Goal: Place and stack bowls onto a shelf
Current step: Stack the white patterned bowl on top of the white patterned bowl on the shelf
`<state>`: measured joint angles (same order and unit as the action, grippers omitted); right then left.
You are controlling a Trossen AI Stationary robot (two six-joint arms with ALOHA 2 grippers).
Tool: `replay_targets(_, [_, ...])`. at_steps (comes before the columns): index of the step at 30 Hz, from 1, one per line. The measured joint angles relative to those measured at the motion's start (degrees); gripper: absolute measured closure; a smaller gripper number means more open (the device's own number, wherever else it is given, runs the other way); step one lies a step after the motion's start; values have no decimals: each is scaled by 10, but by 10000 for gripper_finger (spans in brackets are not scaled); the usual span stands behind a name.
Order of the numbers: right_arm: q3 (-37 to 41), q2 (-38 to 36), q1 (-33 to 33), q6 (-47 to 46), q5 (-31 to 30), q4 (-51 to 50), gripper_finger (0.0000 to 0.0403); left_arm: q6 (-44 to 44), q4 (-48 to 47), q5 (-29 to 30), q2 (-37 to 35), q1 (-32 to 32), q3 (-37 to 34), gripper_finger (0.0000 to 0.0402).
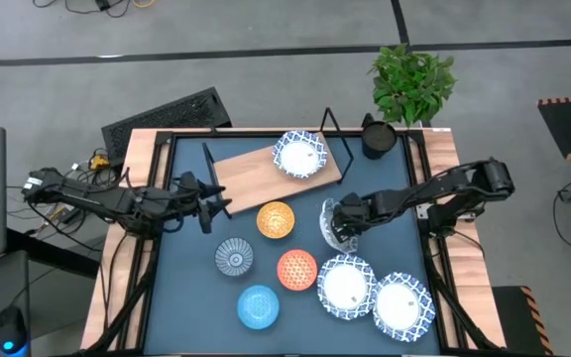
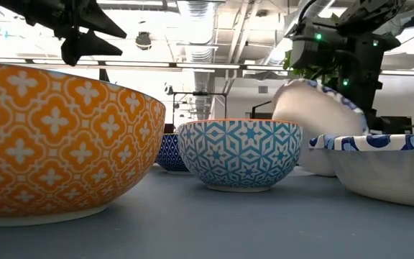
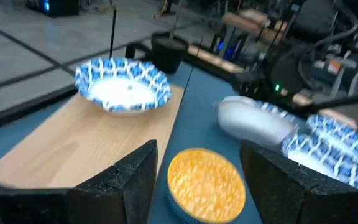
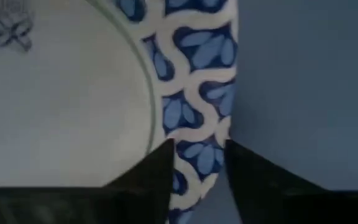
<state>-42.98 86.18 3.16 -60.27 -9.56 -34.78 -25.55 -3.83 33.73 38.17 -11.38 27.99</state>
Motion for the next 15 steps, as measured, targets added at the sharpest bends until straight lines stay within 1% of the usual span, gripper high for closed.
replay_targets(5, [0,-20,-2,4,-11,-5,372,-5,6,2,6,0,0,188])
replay_targets(6, [0,-26,-3,5,-12,-6,383,-5,9,3,6,0,0,188])
replay_targets(7, [0,-32,-3,6,-13,-5,386,-5,8,7,5,0,0,188])
replay_targets(11, [0,-60,-7,3,-24,-9,373,-11,8,12,5,0,0,188])
replay_targets(15, [0,-90,-7,18,-25,-7,382,-12,8,12,6,0,0,188])
